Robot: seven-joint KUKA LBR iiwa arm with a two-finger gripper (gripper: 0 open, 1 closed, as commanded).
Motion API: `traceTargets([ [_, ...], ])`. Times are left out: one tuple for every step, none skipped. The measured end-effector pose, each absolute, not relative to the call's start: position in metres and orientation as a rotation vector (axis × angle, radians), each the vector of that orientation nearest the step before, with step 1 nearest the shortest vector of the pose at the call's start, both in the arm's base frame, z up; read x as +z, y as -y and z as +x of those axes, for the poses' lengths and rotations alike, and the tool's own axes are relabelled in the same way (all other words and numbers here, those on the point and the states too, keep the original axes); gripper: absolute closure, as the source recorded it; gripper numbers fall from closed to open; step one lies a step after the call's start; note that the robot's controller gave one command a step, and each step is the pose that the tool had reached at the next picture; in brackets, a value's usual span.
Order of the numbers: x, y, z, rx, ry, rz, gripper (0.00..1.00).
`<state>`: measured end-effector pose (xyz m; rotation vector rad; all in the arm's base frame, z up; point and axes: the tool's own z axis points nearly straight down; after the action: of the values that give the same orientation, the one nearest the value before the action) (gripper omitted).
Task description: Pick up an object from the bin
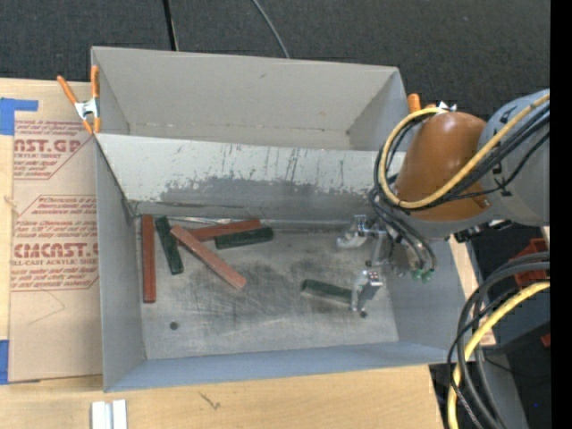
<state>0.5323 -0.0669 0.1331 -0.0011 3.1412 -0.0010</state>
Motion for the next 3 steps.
traceTargets([
  [0.133,0.067,0.532,-0.001,-3.141,-0.001,0.0],
  [0.078,0.047,0.524,-0.003,-3.122,-0.121,1.0],
  [0.078,0.047,0.524,-0.003,-3.122,-0.121,1.0],
])
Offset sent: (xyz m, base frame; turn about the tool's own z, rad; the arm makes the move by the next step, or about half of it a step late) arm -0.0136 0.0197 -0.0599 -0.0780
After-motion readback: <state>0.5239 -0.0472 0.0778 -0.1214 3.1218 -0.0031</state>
